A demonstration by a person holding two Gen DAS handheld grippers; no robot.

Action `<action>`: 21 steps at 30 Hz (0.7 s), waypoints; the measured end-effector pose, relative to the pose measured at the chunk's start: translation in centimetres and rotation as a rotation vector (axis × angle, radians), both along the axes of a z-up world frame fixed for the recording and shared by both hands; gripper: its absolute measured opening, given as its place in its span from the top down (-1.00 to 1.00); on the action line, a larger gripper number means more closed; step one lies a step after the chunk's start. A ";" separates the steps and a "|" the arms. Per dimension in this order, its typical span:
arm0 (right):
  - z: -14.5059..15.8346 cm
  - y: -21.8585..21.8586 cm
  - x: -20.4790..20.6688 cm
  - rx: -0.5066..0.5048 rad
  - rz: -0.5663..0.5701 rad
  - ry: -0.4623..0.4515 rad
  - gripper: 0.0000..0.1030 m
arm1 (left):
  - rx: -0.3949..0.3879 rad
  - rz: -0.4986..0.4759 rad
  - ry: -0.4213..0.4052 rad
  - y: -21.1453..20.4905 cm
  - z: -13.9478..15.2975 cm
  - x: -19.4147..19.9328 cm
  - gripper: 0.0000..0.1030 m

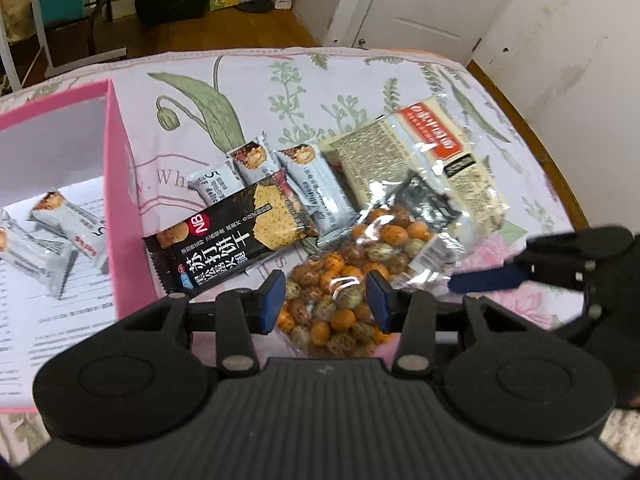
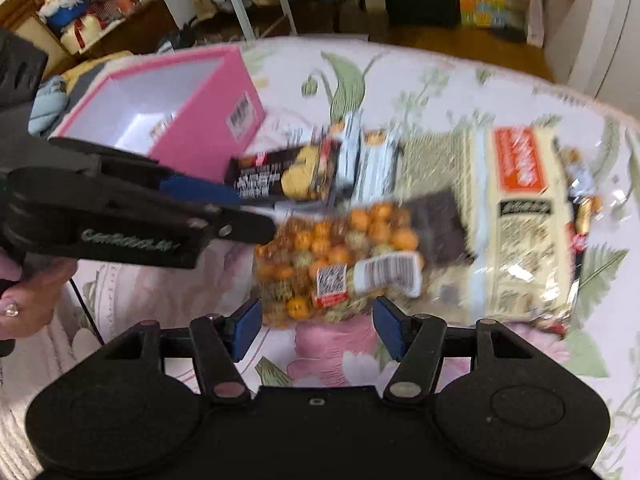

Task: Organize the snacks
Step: 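Reach the right gripper to the clear bag of orange nuts and grasp it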

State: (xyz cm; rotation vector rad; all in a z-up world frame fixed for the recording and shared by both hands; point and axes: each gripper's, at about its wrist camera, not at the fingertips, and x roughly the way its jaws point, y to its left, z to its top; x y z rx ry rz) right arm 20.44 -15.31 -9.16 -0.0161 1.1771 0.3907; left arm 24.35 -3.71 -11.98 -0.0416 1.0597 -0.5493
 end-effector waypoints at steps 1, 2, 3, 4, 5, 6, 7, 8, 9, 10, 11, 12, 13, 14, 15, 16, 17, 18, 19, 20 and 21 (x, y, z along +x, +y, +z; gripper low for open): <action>-0.5 0.2 0.2 0.005 -0.001 0.021 -0.29 | -0.004 0.007 0.006 0.1 -0.5 0.3 0.17; -1.1 0.3 0.3 0.015 -0.001 0.051 -0.29 | -0.015 0.011 0.027 0.2 -1.1 0.7 0.17; -1.8 0.4 0.5 0.034 -0.010 0.086 -0.29 | -0.024 0.013 0.057 0.2 -1.7 1.2 0.17; -2.3 0.5 0.5 0.047 -0.015 0.108 -0.29 | -0.029 0.009 0.083 0.2 -2.2 1.6 0.17; -2.8 0.6 0.6 0.055 -0.016 0.124 -0.29 | -0.026 0.008 0.096 0.2 -2.7 2.0 0.17; -3.1 0.7 0.7 0.055 -0.023 0.129 -0.29 | -0.017 0.018 0.093 0.1 -3.0 2.3 0.17; -3.5 0.9 0.9 0.050 -0.032 0.125 -0.30 | -0.014 0.022 0.083 0.0 -3.4 2.4 0.17; -3.7 1.0 1.1 0.044 -0.036 0.130 -0.31 | -0.013 0.020 0.071 -0.2 -3.6 2.5 0.13; -3.9 1.0 1.3 0.051 -0.045 0.134 -0.33 | -0.009 0.019 0.054 -0.3 -3.8 2.5 0.10; -3.8 0.9 1.4 0.064 -0.050 0.135 -0.38 | -0.002 0.026 0.035 -0.5 -3.9 2.5 0.08; -3.7 0.8 1.4 0.079 -0.055 0.134 -0.40 | -0.001 0.040 0.022 -0.5 -4.0 2.6 0.02; -3.7 0.5 1.5 0.091 -0.060 0.133 -0.41 | -0.004 0.041 0.020 -0.6 -4.1 2.8 0.00; -3.7 0.4 1.7 0.095 -0.064 0.134 -0.43 | -0.013 0.039 0.025 -0.6 -4.2 3.0 -0.01; -3.8 0.4 1.8 0.089 -0.066 0.135 -0.45 | -0.026 0.034 0.033 -0.6 -4.4 3.2 -0.03; -4.0 0.5 1.9 0.071 -0.067 0.140 -0.45 | -0.037 0.029 0.041 -0.4 -4.5 3.3 -0.04; -4.3 0.7 1.7 0.050 -0.067 0.141 -0.45 | -0.052 0.020 0.060 -0.4 -4.6 3.4 -0.04; -4.4 0.7 1.7 0.032 -0.066 0.134 -0.45 | -0.068 0.009 0.082 -0.3 -4.7 3.5 -0.05; -4.4 0.6 1.8 0.018 -0.060 0.125 -0.46 | -0.084 0.002 0.109 -0.2 -4.8 3.6 -0.07; -4.5 0.7 1.8 0.008 -0.047 0.127 -0.46 | -0.083 -0.004 0.117 -0.2 -4.8 3.6 -0.07; -4.5 0.8 1.9 0.008 -0.045 0.130 -0.46 | -0.082 -0.013 0.123 -0.2 -4.9 3.6 -0.07; -4.5 0.8 1.9 0.008 -0.043 0.134 -0.46 | -0.085 -0.016 0.134 -0.1 -4.9 3.6 -0.07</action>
